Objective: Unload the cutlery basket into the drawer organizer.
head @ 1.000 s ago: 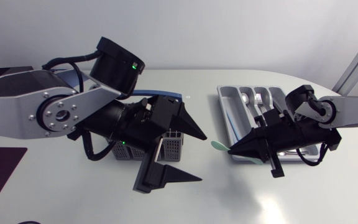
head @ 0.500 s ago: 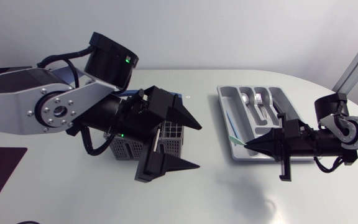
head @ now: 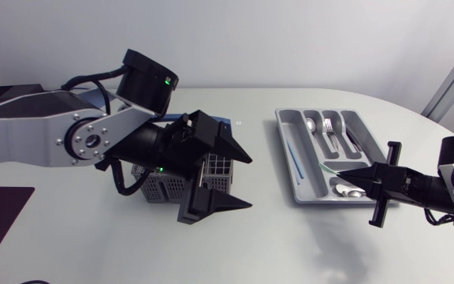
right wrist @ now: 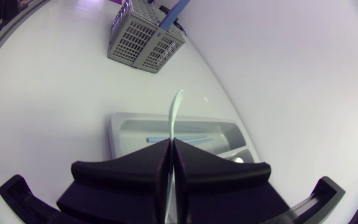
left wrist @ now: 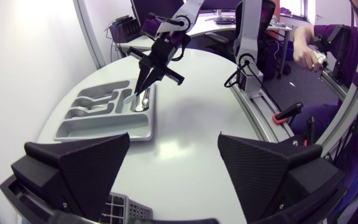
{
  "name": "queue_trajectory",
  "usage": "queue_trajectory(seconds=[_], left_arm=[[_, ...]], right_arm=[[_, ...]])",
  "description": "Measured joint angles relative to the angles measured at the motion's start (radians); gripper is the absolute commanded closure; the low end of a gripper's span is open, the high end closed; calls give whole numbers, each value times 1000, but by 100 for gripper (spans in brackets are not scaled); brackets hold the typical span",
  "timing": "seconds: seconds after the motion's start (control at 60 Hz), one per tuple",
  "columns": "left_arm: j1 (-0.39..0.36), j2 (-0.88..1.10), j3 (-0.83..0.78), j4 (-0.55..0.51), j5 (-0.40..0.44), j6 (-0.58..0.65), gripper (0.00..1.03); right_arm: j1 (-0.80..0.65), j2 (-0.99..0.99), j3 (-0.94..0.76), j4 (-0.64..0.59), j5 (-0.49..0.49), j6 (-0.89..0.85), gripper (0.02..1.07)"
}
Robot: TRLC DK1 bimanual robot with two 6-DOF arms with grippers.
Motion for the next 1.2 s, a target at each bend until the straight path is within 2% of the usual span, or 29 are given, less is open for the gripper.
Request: queue_trajectory(seconds=[0.117,0.267,0.45,0.8,1.033,1.133,1.2], left_arm=[[-2,30,7,19,-10,-21,5],[-17,87,51,29,-25,-47,5],[-36,134,116,29,-39,-85,5],[-32,164,159,34,-44,-130,5],[1,164,159,28,-44,-137,5],[11,163,158,28,-44,-137,5],[14,159,153,28,-45,-137,5]], right_arm=[[-62,22,8,-39,-3,-90,102],[-156,48,80,-256,-30,-279,102],[-228,89,150,-316,-40,-487,102],[-241,192,124,-49,-42,-590,102],[-222,208,77,-16,-22,-597,102],[-198,214,56,38,-9,-597,93],[-186,225,46,58,5,-597,92]])
